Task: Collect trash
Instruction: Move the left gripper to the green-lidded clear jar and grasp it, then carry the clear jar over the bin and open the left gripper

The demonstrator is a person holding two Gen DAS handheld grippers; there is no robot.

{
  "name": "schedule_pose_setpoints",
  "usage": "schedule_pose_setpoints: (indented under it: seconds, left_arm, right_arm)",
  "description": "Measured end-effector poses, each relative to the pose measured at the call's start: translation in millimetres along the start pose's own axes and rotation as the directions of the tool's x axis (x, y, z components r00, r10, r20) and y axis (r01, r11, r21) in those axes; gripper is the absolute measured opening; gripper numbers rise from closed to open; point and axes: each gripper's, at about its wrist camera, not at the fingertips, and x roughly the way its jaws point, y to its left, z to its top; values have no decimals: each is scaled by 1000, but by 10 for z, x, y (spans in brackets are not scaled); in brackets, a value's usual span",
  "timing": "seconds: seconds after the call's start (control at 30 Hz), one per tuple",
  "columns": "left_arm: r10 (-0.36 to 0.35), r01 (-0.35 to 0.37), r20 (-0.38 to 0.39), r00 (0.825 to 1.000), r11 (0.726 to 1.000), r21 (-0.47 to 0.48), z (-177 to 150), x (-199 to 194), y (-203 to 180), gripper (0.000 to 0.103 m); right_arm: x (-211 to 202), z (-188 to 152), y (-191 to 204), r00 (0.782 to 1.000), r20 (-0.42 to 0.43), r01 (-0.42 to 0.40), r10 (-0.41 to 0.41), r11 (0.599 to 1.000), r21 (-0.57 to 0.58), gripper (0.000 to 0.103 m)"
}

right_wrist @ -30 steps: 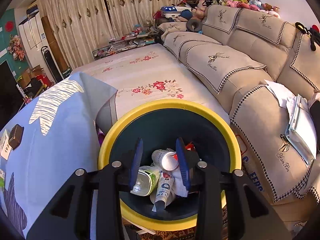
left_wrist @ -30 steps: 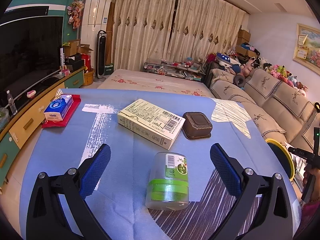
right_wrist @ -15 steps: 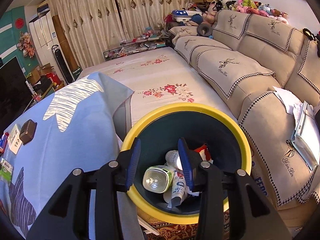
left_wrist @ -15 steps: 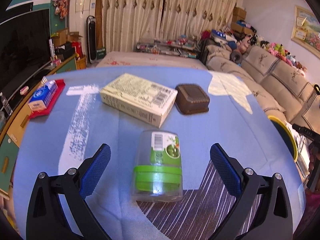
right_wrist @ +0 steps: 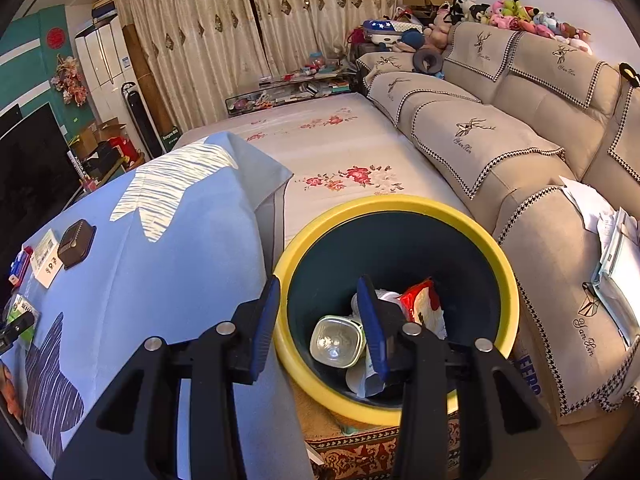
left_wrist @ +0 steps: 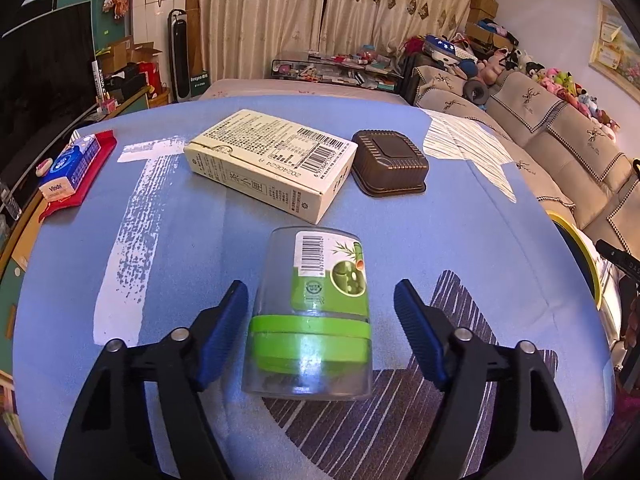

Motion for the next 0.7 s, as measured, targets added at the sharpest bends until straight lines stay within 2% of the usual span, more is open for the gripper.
schedule_pose_setpoints:
  seconds: [0.03, 0.37, 0.7]
  left_arm:
    - [-3, 3, -2, 1000, 1000, -5, 3, 4, 13, 66]
    - [-10, 10, -5, 1000, 1000, -26, 8, 20, 45, 52]
    - [-33, 33, 11, 999, 999, 10, 3, -92, -95, 50]
  right_arm:
    - [-7, -9, 7, 1000, -1, -3, 3, 1000, -1, 38]
    - [-153, -81, -14, 1000, 12, -19, 19, 1000, 2, 38]
    - [-400, -154, -213, 999, 45, -14, 13, 999, 35, 38]
